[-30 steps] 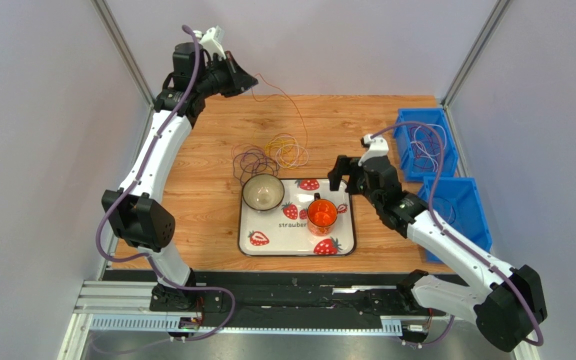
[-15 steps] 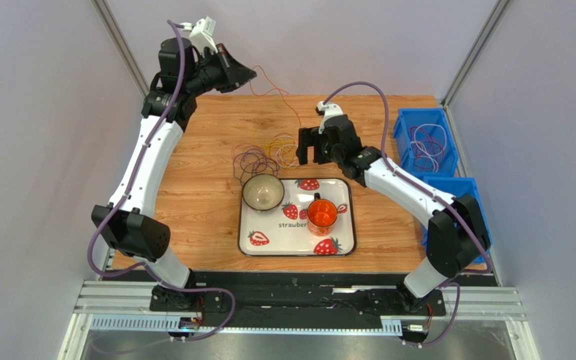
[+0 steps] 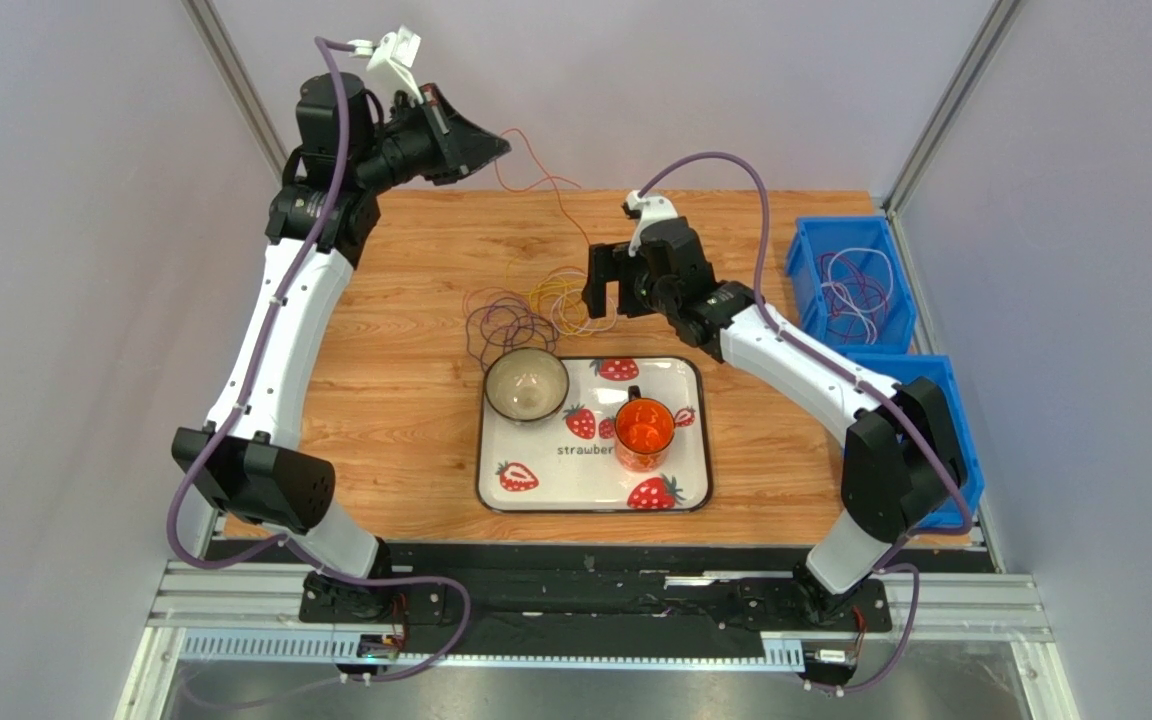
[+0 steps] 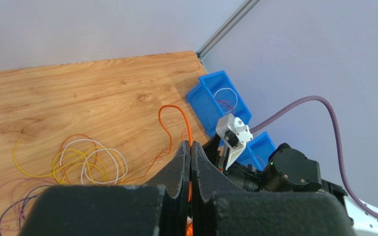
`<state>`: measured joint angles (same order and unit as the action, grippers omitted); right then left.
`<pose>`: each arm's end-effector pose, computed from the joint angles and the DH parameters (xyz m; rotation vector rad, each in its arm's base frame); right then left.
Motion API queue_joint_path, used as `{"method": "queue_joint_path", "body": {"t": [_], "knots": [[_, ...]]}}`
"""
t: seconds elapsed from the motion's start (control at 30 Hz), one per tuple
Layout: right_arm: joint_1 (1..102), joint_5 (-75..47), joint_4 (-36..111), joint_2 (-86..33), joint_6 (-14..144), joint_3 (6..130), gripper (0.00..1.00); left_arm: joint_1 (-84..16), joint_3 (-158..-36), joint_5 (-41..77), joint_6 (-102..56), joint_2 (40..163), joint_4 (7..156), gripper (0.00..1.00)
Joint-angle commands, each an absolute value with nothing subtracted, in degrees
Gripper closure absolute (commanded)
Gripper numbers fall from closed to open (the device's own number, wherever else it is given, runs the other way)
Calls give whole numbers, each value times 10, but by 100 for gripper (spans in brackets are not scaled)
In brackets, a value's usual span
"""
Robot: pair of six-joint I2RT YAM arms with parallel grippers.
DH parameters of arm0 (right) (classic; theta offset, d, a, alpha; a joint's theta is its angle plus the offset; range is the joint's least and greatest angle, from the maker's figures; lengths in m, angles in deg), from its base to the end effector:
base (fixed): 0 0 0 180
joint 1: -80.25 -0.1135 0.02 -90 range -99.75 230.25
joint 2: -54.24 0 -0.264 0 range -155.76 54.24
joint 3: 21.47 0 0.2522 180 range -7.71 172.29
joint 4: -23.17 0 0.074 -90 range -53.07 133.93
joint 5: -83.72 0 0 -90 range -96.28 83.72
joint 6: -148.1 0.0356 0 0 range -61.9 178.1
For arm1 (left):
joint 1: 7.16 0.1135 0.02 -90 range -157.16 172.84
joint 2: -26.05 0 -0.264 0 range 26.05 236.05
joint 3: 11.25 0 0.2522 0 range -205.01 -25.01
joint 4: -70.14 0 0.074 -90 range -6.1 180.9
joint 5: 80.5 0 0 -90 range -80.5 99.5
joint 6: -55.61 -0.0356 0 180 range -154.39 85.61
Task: Untangle the cables
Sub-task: Untie the cable.
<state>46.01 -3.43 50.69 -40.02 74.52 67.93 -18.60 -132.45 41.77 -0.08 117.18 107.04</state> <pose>0.3180 0.2143 0.2967 -0.3069 2.1494 0.4620 0.3362 -0.0874 0.4914 0.0925 1.7864 -1.0595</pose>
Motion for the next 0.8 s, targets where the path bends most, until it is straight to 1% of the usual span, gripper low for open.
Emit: {"method": "queue_joint_path", "body": {"t": [0.0, 0.4, 0.5, 0.57, 0.67, 0.77], "knots": [[453, -21, 464, -382, 751, 685, 8, -179, -1354, 453, 16, 1157, 1064, 100], [444, 40, 449, -393, 741, 687, 7, -170, -1354, 477, 26, 1150, 1060, 100], [443, 47, 444, -397, 740, 685, 5, -168, -1353, 481, 26, 1146, 1060, 100], [444, 58, 443, -404, 739, 688, 0, -167, -1351, 483, 25, 1145, 1062, 100], [443, 63, 443, -413, 734, 696, 0, -164, -1347, 485, 27, 1140, 1061, 100], [443, 59, 439, -423, 730, 703, 3, -162, -1340, 487, 30, 1135, 1057, 100]]}}
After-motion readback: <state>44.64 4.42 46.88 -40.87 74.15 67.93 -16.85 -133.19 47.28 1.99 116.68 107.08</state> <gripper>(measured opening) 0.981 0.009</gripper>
